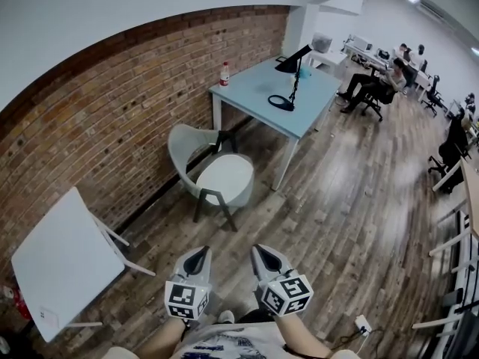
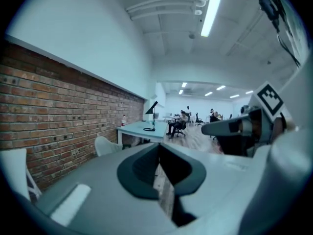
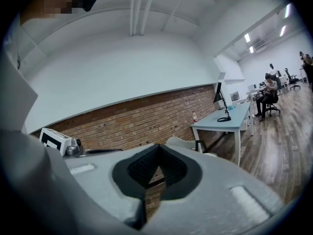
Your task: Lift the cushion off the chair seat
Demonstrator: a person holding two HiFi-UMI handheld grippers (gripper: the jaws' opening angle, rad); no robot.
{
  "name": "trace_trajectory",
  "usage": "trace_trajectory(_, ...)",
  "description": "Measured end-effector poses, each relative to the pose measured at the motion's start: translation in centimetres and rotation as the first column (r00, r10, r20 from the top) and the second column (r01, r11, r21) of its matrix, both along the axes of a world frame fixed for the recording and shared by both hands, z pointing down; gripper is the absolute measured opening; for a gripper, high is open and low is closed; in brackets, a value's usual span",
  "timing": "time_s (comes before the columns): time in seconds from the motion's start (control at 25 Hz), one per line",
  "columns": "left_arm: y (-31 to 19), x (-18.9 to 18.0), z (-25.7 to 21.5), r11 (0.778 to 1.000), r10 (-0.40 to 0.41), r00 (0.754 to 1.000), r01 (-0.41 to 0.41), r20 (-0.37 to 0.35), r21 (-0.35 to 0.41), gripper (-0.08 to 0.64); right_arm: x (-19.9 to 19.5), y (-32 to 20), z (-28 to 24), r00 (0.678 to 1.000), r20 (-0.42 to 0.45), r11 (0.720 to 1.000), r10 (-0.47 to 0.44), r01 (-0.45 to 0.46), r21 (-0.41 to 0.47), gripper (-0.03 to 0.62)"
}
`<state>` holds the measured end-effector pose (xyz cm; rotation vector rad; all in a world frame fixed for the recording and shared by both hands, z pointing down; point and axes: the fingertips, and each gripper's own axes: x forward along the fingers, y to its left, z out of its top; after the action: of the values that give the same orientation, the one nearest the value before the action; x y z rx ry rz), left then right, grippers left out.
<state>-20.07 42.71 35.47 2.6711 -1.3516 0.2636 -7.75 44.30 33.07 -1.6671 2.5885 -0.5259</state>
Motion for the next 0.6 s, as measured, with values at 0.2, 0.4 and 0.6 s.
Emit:
trace_trajectory(0.2, -4.7, 1.0, 0.7, 1.000, -0.021, 1.000, 0.021, -0.005, -0.016, -0.008, 1.0, -4.8, -0.1, 1.000, 0.010, 1.000, -0.013, 0.013, 0.005, -0.003)
trace_trajectory(0.4, -10.5, 2.9, 2.1, 0.999, -0.039, 0.999, 0.039, 0.012, -0.029, -0.009, 2.9, -11.1, 1.8, 0.999, 0.025, 0.999, -0.032, 0.033, -0.012, -0.003)
trace_trajectory(0.6, -18.7, 5.3, 3.7, 0.994, -0.091, 0.995, 0.093, 0.040, -0.053, -0.009, 5.9, -19.8, 3.8, 0.997, 0.045, 0.997, -0.069, 0.071, -0.037, -0.003)
